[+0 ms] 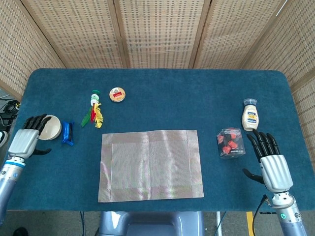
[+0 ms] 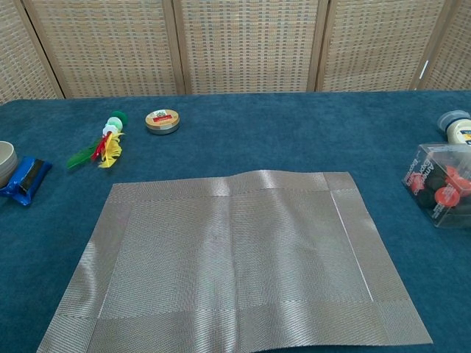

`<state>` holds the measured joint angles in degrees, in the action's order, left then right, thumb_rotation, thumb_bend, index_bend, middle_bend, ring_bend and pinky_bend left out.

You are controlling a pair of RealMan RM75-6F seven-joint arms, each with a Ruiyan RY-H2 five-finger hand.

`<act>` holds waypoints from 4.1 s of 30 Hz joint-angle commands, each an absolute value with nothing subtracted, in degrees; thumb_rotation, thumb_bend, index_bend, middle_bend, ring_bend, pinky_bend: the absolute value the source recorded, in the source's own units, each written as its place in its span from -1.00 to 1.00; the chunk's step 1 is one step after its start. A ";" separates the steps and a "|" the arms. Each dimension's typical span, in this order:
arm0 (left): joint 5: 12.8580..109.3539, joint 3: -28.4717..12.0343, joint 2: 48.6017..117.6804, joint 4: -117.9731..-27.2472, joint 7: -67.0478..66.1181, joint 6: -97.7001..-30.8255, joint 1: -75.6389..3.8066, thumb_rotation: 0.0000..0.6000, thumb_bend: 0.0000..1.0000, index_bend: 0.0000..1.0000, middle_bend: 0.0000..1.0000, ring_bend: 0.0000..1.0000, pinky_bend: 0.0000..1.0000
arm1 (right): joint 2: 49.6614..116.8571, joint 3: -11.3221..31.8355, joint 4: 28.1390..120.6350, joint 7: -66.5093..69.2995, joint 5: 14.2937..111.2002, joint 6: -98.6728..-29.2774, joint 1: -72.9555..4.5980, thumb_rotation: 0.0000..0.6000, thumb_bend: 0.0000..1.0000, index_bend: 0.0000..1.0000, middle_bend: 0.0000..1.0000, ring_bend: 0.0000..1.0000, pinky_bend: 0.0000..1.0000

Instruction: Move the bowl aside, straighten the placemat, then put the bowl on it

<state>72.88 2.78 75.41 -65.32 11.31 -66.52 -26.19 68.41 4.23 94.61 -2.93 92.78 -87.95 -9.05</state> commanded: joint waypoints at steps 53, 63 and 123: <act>84.31 -6.60 71.98 -80.24 2.14 -71.29 -27.71 1.00 0.20 0.37 -1.00 -1.00 -1.00 | 67.92 4.47 94.55 -1.27 92.67 -87.97 -8.94 1.00 -1.00 -0.92 -1.00 -1.00 -1.00; 91.42 -4.36 78.07 -93.72 -13.44 -65.00 -34.06 1.00 0.20 0.39 -1.00 -1.00 -1.00 | 67.60 4.61 94.59 -0.84 92.56 -88.14 -8.85 1.00 -1.00 -0.92 -1.00 -1.00 -1.00; 82.87 -2.58 73.19 -100.09 -19.53 -91.77 -15.82 1.00 -1.00 -1.00 -1.00 -1.00 -1.00 | 65.05 5.42 98.29 -11.76 86.79 -86.87 -7.19 1.00 -1.00 -1.00 -1.00 -1.00 -1.00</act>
